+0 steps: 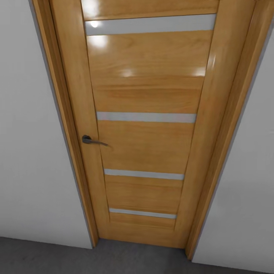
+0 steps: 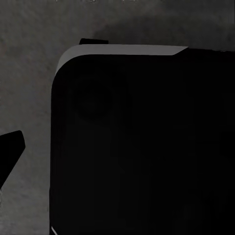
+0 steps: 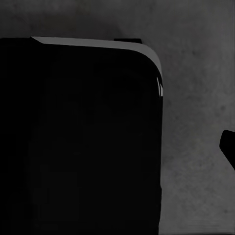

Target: Move the two storage containers from the living room to the garage. In the garage, place one container on the floor and stack the other container on top of it (either order is fine).

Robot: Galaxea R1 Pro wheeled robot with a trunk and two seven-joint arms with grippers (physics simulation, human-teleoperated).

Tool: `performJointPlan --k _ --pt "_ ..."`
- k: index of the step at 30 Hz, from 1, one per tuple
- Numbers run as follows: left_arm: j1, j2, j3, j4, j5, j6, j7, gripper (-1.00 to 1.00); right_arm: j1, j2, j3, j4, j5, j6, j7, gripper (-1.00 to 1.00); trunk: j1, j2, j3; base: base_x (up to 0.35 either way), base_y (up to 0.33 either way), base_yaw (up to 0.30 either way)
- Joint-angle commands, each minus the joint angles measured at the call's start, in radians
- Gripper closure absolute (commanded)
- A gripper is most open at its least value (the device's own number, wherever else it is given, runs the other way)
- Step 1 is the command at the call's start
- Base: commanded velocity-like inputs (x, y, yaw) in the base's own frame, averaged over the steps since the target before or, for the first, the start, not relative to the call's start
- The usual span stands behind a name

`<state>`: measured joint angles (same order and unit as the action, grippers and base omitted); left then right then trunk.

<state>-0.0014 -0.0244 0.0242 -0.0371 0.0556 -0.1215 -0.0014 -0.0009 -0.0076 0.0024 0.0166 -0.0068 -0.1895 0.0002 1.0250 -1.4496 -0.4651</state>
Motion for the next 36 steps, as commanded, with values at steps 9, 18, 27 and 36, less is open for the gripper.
performJointPlan --k 9,18,27,36 --pt "0.0 0.0 0.002 0.0 0.006 -0.003 0.0 -1.0 -0.001 0.0 0.002 0.002 0.002 -0.004 0.001 -1.0 0.0 0.0 -0.001 0.0 0.0 -0.085" --pt "0.0 0.0 0.002 0.0 0.006 -0.003 0.0 -1.0 -0.001 0.0 0.002 0.003 0.006 -0.002 0.0 -1.0 0.0 0.0 -0.001 0.0 0.0 -0.004" --pt "0.0 0.0 0.002 0.0 0.006 -0.003 0.0 -1.0 -0.001 0.0 0.003 0.005 0.007 -0.004 -0.001 -1.0 0.0 0.0 -0.001 0.0 0.0 0.0" --pt "0.0 0.0 0.002 0.0 0.006 -0.003 0.0 -1.0 -0.001 0.001 0.001 0.005 0.001 -0.003 -0.001 -1.0 0.0 0.0 -0.001 0.0 0.0 0.0"
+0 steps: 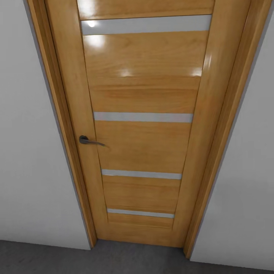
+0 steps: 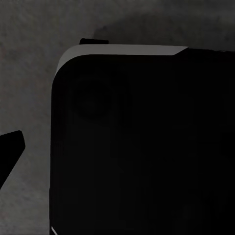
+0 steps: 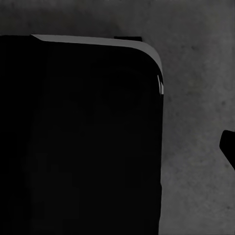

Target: Move the two storage containers from the living room to the garage. In the garage, place one container on the floor and stack the other container on top of it (either order is fine).

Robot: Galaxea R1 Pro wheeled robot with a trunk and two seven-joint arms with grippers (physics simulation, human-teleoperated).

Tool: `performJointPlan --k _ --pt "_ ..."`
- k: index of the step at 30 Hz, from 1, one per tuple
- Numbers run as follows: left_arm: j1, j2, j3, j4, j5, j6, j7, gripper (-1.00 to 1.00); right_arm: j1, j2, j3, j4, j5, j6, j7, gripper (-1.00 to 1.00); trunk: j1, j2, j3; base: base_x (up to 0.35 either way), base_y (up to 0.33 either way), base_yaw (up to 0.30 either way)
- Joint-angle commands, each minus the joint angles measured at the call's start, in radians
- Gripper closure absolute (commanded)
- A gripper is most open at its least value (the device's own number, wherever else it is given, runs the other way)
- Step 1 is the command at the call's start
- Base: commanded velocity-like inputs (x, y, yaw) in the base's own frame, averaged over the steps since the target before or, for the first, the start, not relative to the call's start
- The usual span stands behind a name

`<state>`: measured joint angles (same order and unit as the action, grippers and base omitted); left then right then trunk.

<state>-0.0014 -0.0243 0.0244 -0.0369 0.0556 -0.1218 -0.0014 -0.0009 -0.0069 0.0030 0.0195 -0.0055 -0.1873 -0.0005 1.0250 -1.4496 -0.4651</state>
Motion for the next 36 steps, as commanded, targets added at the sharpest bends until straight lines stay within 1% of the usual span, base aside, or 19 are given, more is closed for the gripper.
performJointPlan --k 1,7,9,17,24,30,36 --pt "0.0 0.0 0.002 0.0 0.006 -0.003 0.0 -1.0 -0.001 0.0 0.0 0.002 0.0 -0.006 0.0 -1.0 0.0 0.0 -0.001 0.0 0.0 0.0" --pt "0.0 0.0 0.003 0.0 0.006 -0.004 0.0 -1.0 -0.001 -0.002 0.002 0.002 0.005 -0.003 0.002 -1.0 0.0 0.0 -0.001 0.0 0.0 0.0" --pt "-0.002 -0.001 0.002 -0.001 0.003 -0.004 0.0 -1.0 -0.001 -0.002 0.012 0.002 0.013 -0.003 0.002 -1.0 0.0 0.0 -0.001 0.0 0.0 0.0" --pt "-0.002 -0.001 0.002 -0.001 0.003 -0.004 0.0 -1.0 -0.001 -0.003 0.012 0.002 0.013 -0.003 0.0 -1.0 0.0 0.0 -0.001 0.0 0.0 0.0" --pt "-0.002 -0.002 0.002 -0.001 0.003 -0.004 0.0 -1.0 -0.001 -0.007 0.012 0.002 0.011 -0.004 -0.002 -1.0 0.0 0.0 -0.001 0.0 0.0 0.0" --pt "-0.002 -0.002 0.002 -0.001 0.004 -0.004 0.0 -1.0 -0.001 -0.015 0.011 0.002 0.008 -0.007 -0.002 -1.0 0.0 0.0 -0.001 0.0 0.0 0.0" --pt "-0.002 -0.002 0.002 -0.001 0.004 -0.004 0.0 -1.0 -0.001 -0.015 0.005 0.002 0.0 -0.005 0.004 -1.0 0.0 0.0 -0.001 0.0 0.0 0.0"
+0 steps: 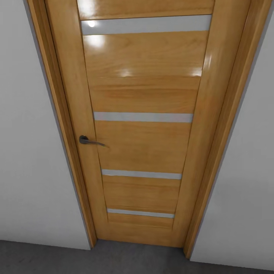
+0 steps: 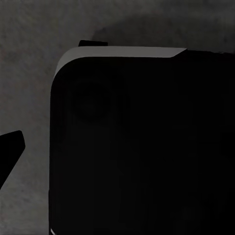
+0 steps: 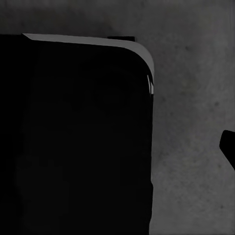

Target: Move the two storage containers from the living room to the garage. In the garage, place one container on the floor and stack the other container on top of it (either order is fine).

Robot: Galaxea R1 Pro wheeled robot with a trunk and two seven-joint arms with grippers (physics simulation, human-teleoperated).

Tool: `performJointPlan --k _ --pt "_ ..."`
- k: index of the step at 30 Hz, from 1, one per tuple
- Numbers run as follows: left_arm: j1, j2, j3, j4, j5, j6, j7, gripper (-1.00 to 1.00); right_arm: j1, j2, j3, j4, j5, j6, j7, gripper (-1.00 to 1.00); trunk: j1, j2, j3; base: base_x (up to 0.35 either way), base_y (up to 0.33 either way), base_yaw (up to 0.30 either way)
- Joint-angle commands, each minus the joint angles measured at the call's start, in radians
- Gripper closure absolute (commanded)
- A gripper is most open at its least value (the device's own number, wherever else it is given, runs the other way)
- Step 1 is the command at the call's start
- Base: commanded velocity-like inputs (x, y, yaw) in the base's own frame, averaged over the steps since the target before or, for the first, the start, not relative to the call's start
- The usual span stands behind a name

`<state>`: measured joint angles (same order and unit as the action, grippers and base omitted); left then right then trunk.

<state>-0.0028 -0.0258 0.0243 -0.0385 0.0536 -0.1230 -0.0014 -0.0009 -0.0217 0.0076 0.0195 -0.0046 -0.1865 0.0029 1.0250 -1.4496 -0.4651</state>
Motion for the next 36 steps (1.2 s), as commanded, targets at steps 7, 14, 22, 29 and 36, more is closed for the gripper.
performJointPlan --k 7,14,22,29,36 --pt "0.0 0.0 0.002 0.001 0.006 -0.003 0.0 -1.0 -0.001 0.001 0.0 0.002 -0.001 -0.01 -0.004 -1.0 0.0 0.0 -0.001 0.0 0.0 0.0" --pt "0.0 -0.001 0.002 0.001 0.005 -0.003 0.0 -1.0 -0.001 -0.002 0.002 0.002 0.004 -0.014 -0.004 -1.0 0.0 0.0 -0.001 0.0 0.0 0.0" --pt "0.0 0.0 0.002 0.001 0.005 -0.003 0.0 -1.0 -0.009 -0.035 0.002 -0.133 0.009 0.106 -0.009 -1.0 0.0 0.0 -0.001 0.0 0.0 0.0" --pt "0.0 -0.001 0.002 0.001 0.005 -0.002 -0.001 -1.0 -0.01 -0.108 -0.003 -0.474 0.013 0.33 -0.005 -1.0 0.0 0.0 -0.001 0.0 0.0 0.0" --pt "0.0 0.0 0.002 0.001 0.005 -0.003 -0.001 -1.0 -0.023 -0.116 -0.004 -0.761 0.015 0.556 -0.004 -1.0 0.0 0.0 -0.001 0.0 0.0 0.0"
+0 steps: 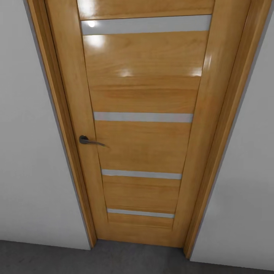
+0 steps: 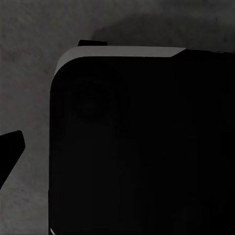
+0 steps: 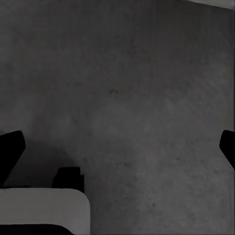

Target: Move the two storage containers from the living room to the garage. In the garage, place one container on the floor and stack the other container on top of it (either order is fine).

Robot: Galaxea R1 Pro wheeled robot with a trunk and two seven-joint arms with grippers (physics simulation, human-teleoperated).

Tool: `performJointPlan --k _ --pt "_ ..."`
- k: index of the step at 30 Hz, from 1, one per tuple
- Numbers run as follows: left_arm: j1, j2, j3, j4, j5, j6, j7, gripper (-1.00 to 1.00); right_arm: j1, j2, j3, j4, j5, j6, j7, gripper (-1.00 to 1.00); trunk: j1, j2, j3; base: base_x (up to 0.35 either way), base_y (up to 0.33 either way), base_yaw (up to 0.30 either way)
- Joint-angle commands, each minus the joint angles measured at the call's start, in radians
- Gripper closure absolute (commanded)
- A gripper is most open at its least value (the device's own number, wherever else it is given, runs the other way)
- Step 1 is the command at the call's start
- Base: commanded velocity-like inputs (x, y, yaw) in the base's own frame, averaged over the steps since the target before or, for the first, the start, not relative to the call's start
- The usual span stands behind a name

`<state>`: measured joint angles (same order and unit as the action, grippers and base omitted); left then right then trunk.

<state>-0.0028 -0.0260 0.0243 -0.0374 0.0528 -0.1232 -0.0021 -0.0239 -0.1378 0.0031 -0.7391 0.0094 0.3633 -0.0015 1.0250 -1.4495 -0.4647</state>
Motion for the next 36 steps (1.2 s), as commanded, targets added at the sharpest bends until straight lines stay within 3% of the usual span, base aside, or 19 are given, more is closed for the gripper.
performJointPlan --k 1,3,7,10,17,20,24,29,31,36 --pt "0.0 0.0 0.002 0.0 0.005 -0.003 0.0 -1.0 -0.016 0.001 0.002 -0.041 0.001 0.051 0.0 -1.0 0.0 -0.001 -0.001 0.0 0.0 0.0" --pt "0.0 -0.001 0.002 0.0 0.005 -0.003 -0.001 -1.0 -0.037 0.003 0.003 -0.07 -0.001 0.094 0.0 -1.0 0.0 -0.001 -0.001 0.0 0.0 0.0" --pt "0.0 -0.001 0.002 0.0 0.005 -0.003 -0.001 -1.0 -0.135 0.01 0.007 -0.105 -0.003 0.193 -0.002 -1.0 0.0 -0.001 -0.001 0.0 0.0 0.0" --pt "0.0 -0.001 0.002 0.001 0.005 -0.003 -0.001 -1.0 -0.208 0.038 0.015 -0.107 0.008 0.225 -0.006 -1.0 0.0 -0.001 -0.001 0.0 0.0 0.0" --pt "0.0 0.0 0.001 0.0 0.005 -0.002 -0.001 -1.0 -0.359 0.154 0.078 -0.098 0.103 0.276 -0.01 -1.0 0.0 -0.001 -0.001 0.0 0.0 0.0" --pt "0.0 0.0 0.001 0.0 0.005 -0.002 -0.001 -1.0 -0.392 0.192 0.085 -0.096 0.126 0.299 -0.011 -1.0 0.0 -0.001 -0.001 0.0 0.0 0.0" --pt "0.0 0.0 0.0 0.001 0.005 -0.002 -0.001 -1.0 -0.446 0.262 0.091 -0.097 0.157 0.353 -0.009 -1.0 0.0 -0.001 -0.001 0.0 0.0 0.0" --pt "0.0 0.0 0.0 0.0 0.005 -0.002 -0.001 -1.0 -0.49 0.312 0.103 -0.106 0.176 0.404 -0.006 -1.0 0.0 -0.001 -0.001 0.0 0.0 0.0" --pt "0.0 0.0 0.0 0.0 0.005 -0.002 -0.001 -1.0 -0.502 0.312 0.114 -0.109 0.18 0.418 -0.004 -1.0 0.0 -0.001 -0.001 0.0 0.0 0.0" --pt "0.0 0.0 0.0 0.0 0.005 -0.002 -0.001 -1.0 -0.521 0.312 0.224 -0.149 0.182 0.428 -0.002 -1.0 0.0 -0.001 -0.001 0.0 0.0 0.0"
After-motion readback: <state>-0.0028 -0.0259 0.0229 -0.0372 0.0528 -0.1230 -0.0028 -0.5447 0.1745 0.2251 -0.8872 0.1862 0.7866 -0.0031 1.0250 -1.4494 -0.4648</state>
